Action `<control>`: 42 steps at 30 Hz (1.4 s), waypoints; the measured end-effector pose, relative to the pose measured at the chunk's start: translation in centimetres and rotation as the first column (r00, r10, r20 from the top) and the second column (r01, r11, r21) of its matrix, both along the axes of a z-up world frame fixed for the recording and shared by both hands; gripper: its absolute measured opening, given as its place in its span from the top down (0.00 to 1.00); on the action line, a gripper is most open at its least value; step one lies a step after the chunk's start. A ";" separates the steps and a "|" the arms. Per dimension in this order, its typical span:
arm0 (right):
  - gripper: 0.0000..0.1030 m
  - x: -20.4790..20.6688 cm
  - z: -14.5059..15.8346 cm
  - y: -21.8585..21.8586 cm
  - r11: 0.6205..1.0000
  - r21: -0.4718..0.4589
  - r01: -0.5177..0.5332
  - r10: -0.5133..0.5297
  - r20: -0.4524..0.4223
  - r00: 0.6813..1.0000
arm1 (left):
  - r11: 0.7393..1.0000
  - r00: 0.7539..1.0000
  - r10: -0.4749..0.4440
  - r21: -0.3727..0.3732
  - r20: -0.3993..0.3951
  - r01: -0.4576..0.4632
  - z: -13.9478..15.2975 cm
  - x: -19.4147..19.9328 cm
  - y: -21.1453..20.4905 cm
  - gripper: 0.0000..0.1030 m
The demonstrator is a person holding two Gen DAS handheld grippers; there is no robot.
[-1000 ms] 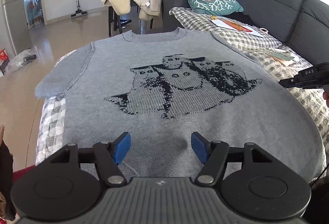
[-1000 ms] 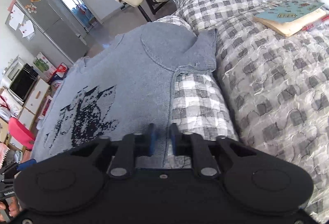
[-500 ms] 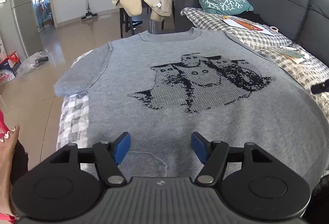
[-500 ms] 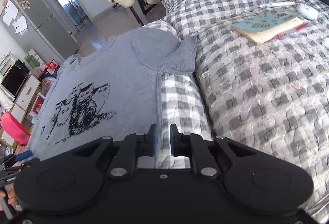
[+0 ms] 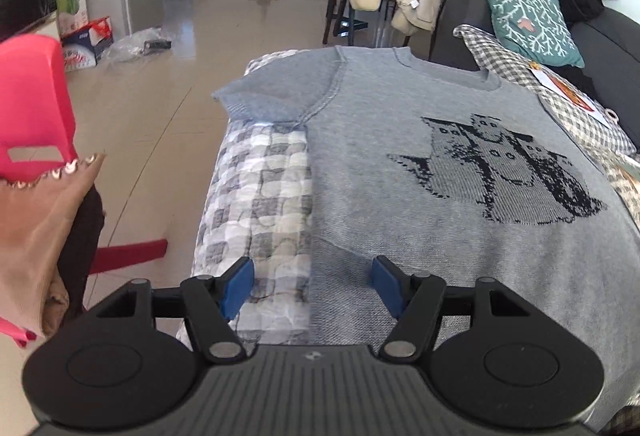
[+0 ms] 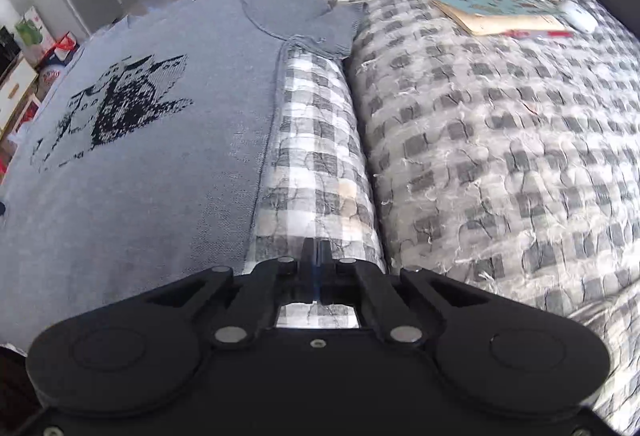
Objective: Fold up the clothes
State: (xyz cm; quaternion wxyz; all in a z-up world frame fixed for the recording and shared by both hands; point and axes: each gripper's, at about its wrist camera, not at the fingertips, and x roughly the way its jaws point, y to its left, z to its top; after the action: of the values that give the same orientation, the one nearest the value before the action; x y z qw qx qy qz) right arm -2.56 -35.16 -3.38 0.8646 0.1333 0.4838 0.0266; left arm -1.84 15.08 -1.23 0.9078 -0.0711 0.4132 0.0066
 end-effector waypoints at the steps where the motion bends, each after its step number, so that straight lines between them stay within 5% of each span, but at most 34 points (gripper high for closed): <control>1: 0.87 -0.3 0.8 0.0 1.000 0.010 0.013 -0.014 0.023 1.000 | 1.000 1.000 0.012 -0.015 -0.009 -0.012 0.4 0.0 0.3 0.36; 4: 0.54 -1.1 2.8 0.3 0.999 0.035 0.039 -0.042 0.081 0.996 | 0.999 0.999 0.037 -0.035 -0.011 -0.038 1.3 0.1 1.0 0.35; 13: 0.42 3.3 3.6 0.7 0.969 0.163 0.183 -0.209 0.155 0.966 | 0.949 0.977 0.185 -0.238 -0.105 -0.205 1.0 3.4 6.0 0.35; 19: 0.43 8.3 -0.3 -3.6 0.844 0.432 0.318 -0.390 0.087 0.917 | 0.924 0.963 0.247 -0.271 -0.110 -0.268 -0.7 7.9 8.9 0.35; 24: 0.43 11.5 -2.6 -4.4 0.779 0.538 0.321 -0.418 0.064 0.906 | 0.851 0.937 0.322 -0.391 -0.137 -0.350 -2.6 11.7 11.8 0.37; 29: 0.46 15.1 -5.0 -3.0 0.766 0.546 0.341 -0.429 0.039 0.902 | 0.808 0.933 0.343 -0.473 -0.108 -0.352 -3.7 14.1 12.4 0.45; 31: 0.56 16.0 -5.1 -2.7 0.763 0.542 0.352 -0.454 0.060 0.889 | 0.798 0.936 0.345 -0.501 -0.073 -0.334 -3.9 14.7 12.2 0.55; 34: 0.85 16.9 -5.4 -2.8 0.745 0.555 0.370 -0.487 0.072 0.870 | 0.826 0.938 0.346 -0.467 -0.024 -0.316 -3.5 14.8 11.6 0.88; 35: 0.88 16.9 -5.3 -2.9 0.752 0.546 0.369 -0.486 0.081 0.870 | 0.845 0.939 0.345 -0.432 -0.013 -0.316 -3.3 14.8 11.3 1.00; 36: 0.90 17.0 -5.2 -2.9 0.761 0.535 0.368 -0.484 0.090 0.870 | 0.893 0.930 0.366 -0.274 -0.024 -0.358 -2.6 15.1 10.3 1.00; 39: 0.91 16.8 -4.8 -3.3 0.783 0.460 0.419 -0.511 0.092 0.855 | 0.920 0.923 0.382 -0.075 -0.044 -0.385 -3.0 15.5 9.2 1.00; 42: 0.90 16.7 -5.7 -3.6 0.784 0.413 0.464 -0.527 0.046 0.849 | 0.885 0.914 0.385 -0.228 -0.131 -0.406 -3.7 15.5 10.5 0.97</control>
State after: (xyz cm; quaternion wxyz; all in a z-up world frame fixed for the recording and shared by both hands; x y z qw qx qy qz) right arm 14.16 -38.72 -9.10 0.8328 0.4211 0.3461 -0.0969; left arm 13.62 25.55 -4.91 0.8535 -0.2672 0.4243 0.1421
